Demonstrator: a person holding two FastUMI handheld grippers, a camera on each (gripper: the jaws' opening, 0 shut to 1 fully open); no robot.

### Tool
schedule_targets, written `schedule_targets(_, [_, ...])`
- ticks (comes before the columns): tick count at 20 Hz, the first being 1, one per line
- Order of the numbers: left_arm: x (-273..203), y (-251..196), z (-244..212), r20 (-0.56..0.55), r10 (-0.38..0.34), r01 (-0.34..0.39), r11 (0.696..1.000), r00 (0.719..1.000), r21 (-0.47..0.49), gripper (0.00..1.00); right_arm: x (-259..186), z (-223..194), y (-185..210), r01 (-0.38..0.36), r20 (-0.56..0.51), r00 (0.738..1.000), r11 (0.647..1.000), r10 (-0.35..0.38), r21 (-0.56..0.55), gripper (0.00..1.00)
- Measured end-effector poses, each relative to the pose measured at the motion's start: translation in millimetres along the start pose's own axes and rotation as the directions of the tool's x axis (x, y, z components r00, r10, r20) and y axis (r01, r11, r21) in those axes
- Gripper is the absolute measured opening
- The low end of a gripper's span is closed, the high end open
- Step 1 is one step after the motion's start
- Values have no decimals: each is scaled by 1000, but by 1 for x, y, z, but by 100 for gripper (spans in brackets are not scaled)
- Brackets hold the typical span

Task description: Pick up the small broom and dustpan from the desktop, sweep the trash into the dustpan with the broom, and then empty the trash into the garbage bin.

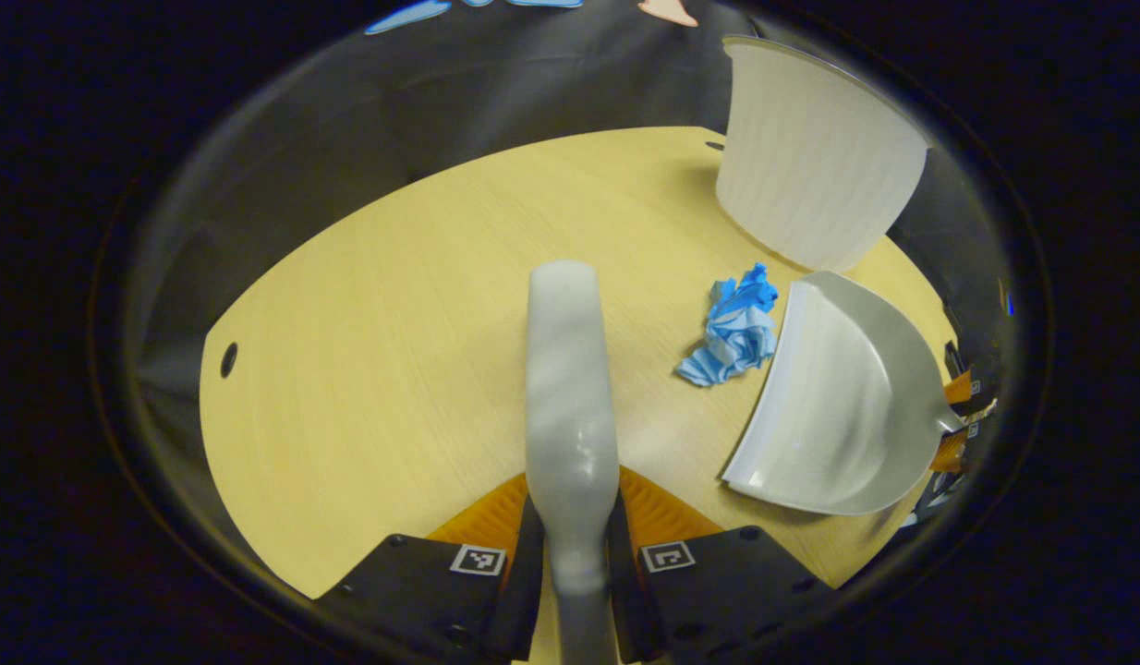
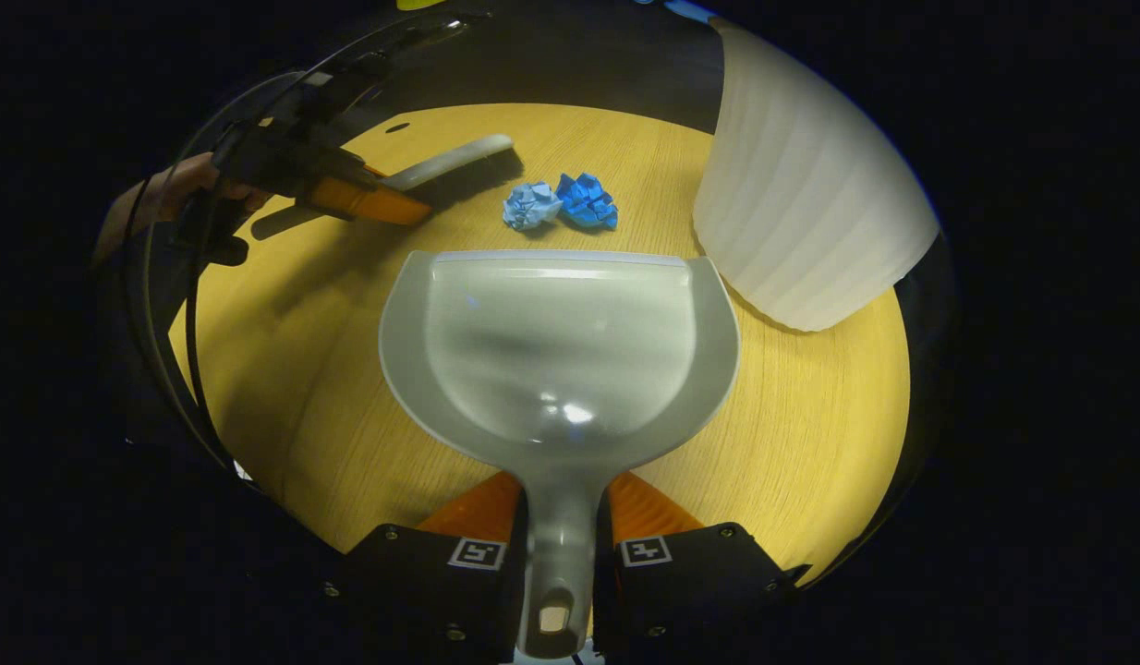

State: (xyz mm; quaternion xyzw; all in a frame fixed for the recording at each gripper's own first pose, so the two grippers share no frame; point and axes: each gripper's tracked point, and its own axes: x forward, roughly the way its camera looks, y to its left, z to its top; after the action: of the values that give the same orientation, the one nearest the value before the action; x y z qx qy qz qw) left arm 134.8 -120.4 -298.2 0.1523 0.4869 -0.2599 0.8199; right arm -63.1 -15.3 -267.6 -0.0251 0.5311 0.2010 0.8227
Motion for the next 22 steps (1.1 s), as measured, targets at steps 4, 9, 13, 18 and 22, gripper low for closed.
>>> schedule_targets(4, [14,-19,26,6,-50,49,993,999,107,41,3,3,-10,14,-6,1000,999,-14,-39,31])
schedule_targets(9, [18,-45,40,-8,-124,123,976,992,182,36,4,5,-10,4,-1,1000,999,-4,-53,31])
schedule_targets(13, [10,-62,42,-23,-184,185,963,983,194,39,4,6,-11,3,3,1000,998,-2,-68,31])
schedule_targets(18, [-4,-95,43,-45,-291,293,926,956,239,41,4,7,-12,3,10,1000,997,-2,-75,31])
schedule_targets(22, [-14,-119,37,-59,-341,344,905,938,251,39,3,10,-13,12,20,1000,997,-11,-74,31])
